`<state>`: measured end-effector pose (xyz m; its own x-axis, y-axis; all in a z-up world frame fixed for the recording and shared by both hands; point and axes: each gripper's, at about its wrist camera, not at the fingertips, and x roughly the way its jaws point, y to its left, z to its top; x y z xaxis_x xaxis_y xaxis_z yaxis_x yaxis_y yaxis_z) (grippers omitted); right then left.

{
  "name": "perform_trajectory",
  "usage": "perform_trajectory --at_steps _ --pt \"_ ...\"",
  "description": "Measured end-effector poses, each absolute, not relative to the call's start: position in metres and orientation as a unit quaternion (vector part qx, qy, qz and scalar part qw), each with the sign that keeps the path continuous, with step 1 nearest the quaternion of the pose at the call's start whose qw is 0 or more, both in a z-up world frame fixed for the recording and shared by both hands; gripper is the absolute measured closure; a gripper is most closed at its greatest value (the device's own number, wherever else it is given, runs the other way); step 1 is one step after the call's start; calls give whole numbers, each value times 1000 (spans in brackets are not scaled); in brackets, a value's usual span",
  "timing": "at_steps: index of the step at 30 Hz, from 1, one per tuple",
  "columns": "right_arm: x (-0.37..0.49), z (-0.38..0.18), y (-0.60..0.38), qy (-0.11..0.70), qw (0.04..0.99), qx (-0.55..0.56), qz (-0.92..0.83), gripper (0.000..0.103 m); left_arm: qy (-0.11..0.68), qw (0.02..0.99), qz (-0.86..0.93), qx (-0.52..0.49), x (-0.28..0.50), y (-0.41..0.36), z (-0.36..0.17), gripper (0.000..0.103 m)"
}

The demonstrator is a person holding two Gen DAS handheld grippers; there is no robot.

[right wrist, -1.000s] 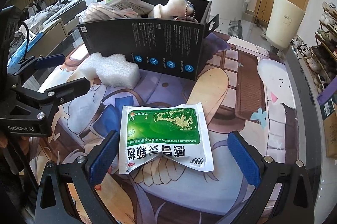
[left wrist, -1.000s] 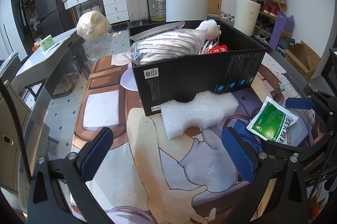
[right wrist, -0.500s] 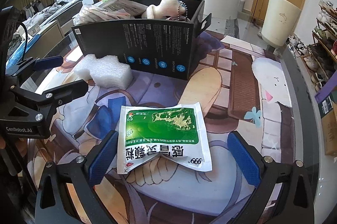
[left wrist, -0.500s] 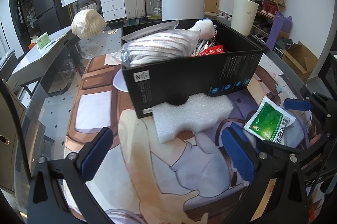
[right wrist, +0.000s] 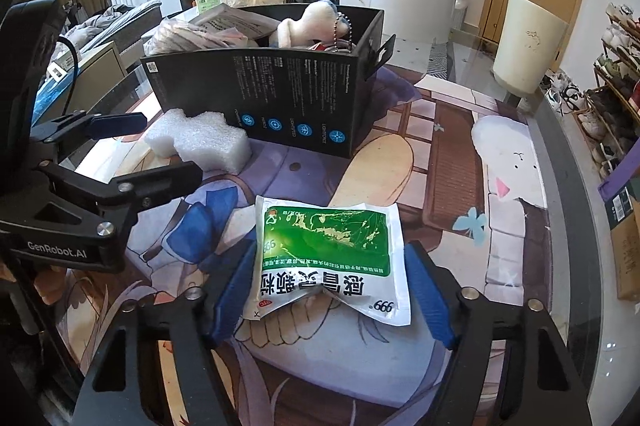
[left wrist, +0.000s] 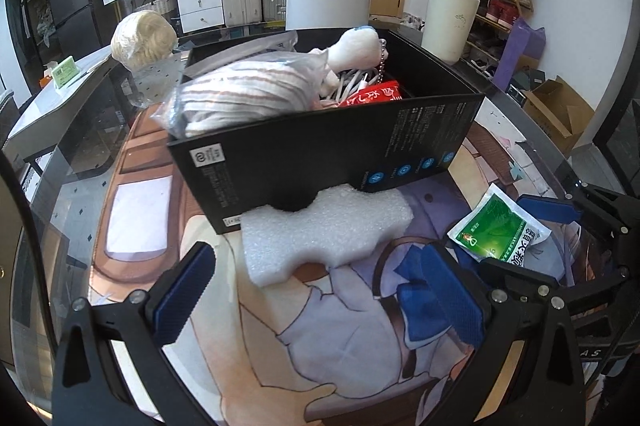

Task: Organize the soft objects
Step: 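Close the right gripper on the green sachet while the left approaches the white foam block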

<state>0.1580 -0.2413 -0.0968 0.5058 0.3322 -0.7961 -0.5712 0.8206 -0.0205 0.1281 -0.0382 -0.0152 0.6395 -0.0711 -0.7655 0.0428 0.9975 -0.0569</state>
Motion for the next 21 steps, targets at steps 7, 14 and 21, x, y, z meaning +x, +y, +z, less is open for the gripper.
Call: perform_trajectory --at_steps 7,14,21 --pt "156 -96 -242 416 856 -147 270 43 433 901 -36 -26 136 -41 -19 0" --pt "156 -96 -243 416 856 -146 272 43 444 895 -30 -33 144 -46 -22 0" --pt "156 -96 -244 415 856 -146 272 43 452 892 -15 -33 152 -46 -24 0"
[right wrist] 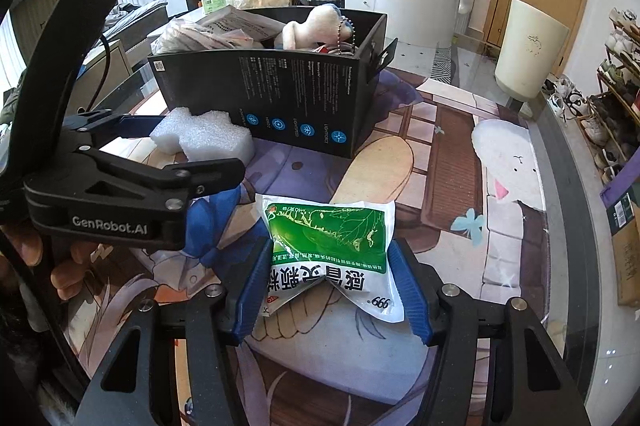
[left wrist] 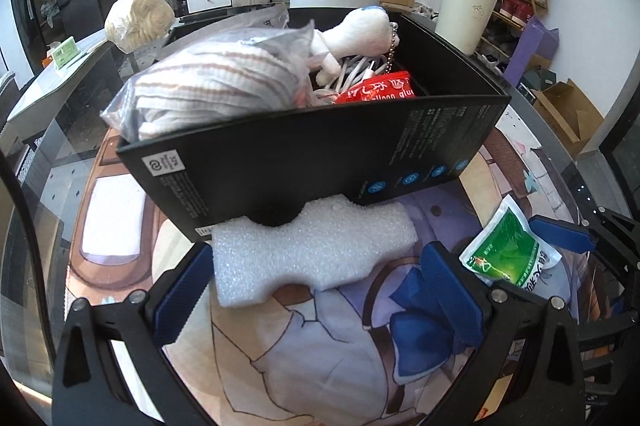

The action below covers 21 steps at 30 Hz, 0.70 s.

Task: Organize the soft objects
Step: 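Close the right gripper on the green sachet while the left approaches the white foam block, then close the left gripper on the white foam block while the right lifts the sachet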

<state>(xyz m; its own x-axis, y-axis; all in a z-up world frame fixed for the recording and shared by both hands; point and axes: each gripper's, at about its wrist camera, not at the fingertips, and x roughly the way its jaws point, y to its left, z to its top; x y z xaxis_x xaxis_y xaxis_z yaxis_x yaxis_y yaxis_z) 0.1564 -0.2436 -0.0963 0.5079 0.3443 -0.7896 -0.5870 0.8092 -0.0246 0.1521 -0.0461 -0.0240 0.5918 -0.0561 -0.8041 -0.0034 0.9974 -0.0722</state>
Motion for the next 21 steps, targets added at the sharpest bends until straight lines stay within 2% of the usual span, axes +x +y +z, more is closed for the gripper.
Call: perform_trajectory --at_steps 7,9,11,21 --pt "156 -96 -244 415 856 -147 271 43 451 892 -17 -34 154 -45 -24 2" --pt "156 -96 -244 415 856 -147 271 43 447 894 -17 -30 154 -44 -23 10" --pt "156 -96 -244 415 856 -148 271 43 445 895 -19 -29 153 -44 -22 12" --pt "154 -94 -241 413 858 -151 266 44 418 908 -25 -13 135 -41 -13 13"
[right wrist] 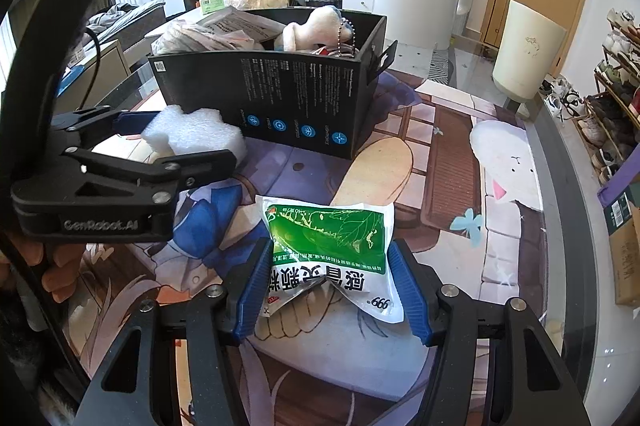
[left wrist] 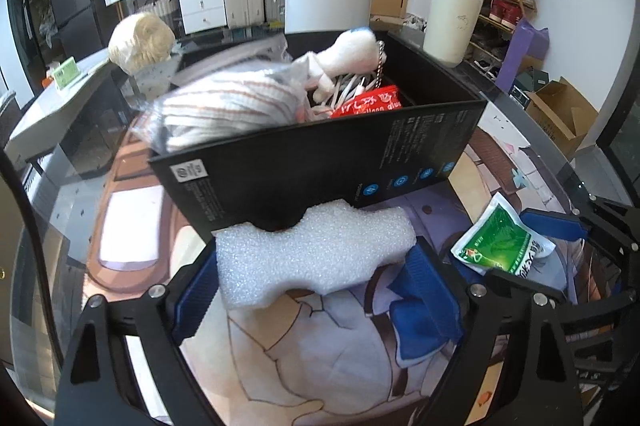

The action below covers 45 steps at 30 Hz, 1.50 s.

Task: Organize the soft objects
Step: 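Close the left gripper on the white foam block while the right lifts the sachet, then carry the foam block with the left gripper while the right carries the sachet over the box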

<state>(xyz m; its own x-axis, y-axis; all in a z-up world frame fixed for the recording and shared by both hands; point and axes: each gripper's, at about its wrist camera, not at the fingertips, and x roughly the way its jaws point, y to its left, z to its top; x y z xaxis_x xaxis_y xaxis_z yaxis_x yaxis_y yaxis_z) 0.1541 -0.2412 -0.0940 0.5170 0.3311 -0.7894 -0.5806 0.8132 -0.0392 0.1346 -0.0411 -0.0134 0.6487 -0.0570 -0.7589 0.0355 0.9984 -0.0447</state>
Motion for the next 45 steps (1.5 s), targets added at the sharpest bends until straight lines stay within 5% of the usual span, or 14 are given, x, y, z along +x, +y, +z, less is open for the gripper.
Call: perform_trajectory --at_steps 17,19,20,21,27,30,37,45 --pt "141 -79 -236 380 871 -151 274 47 352 935 -35 -36 84 -4 19 13" --pt "139 -77 -236 375 873 -150 275 52 348 936 -33 -38 80 -1 21 13" --pt "139 -75 -236 373 873 -147 278 68 347 936 -33 -39 79 -1 22 13" --pt "139 -74 -236 374 872 -144 283 71 344 937 -32 -40 77 1 23 13" --pt "143 -76 -237 382 871 -139 277 71 340 939 -32 -43 75 4 26 13" --pt "143 -77 -239 390 866 -139 281 66 339 939 -35 -43 75 3 25 13" --pt "146 -78 -250 382 876 -152 254 31 342 938 -38 -39 76 0 23 13" --pt "161 -89 -245 400 868 -156 248 25 346 937 -43 -37 77 -3 21 13"
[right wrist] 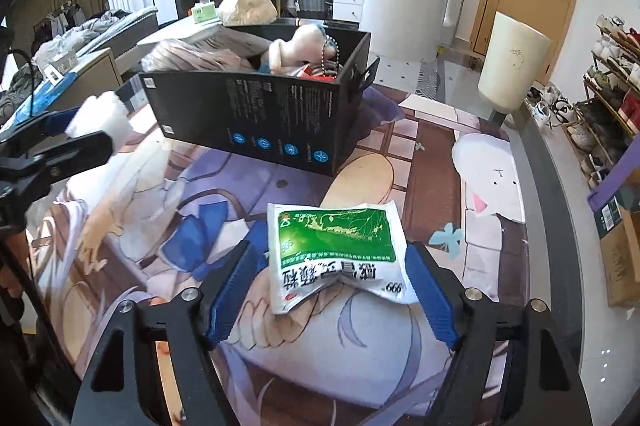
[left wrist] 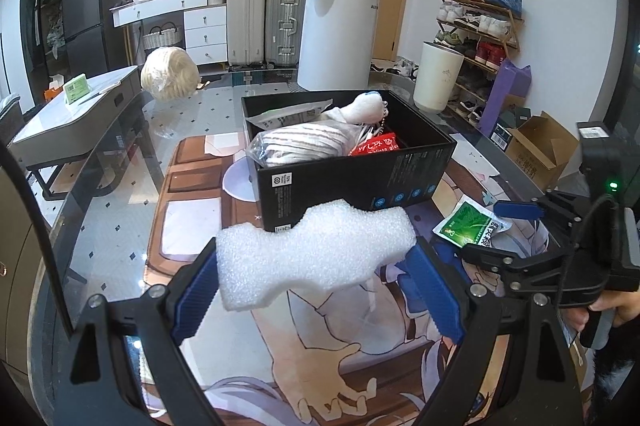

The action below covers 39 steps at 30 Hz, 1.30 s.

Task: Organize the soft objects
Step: 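Carry the foam block with the left gripper while the right carries the sachet over the box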

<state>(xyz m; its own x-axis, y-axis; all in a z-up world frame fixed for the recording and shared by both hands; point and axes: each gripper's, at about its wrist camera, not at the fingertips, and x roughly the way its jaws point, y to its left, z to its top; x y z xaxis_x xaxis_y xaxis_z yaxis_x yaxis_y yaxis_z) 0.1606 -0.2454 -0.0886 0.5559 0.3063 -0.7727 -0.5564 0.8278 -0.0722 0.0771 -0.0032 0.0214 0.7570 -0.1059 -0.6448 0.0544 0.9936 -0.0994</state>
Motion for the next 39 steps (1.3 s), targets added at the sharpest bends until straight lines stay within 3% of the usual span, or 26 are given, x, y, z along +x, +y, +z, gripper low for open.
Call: perform_trajectory --at_steps 5,10,16,39 --pt "170 -97 -242 414 862 -160 246 27 343 938 -42 -40 77 -1 23 13" --pt "169 -96 -240 412 861 -159 255 58 339 939 -42 -45 75 0 24 13" --pt "165 -95 -240 404 861 -165 262 70 334 940 -44 -47 72 1 28 13" --pt "138 -45 -236 308 897 -148 281 72 295 953 -37 -53 65 9 53 13"
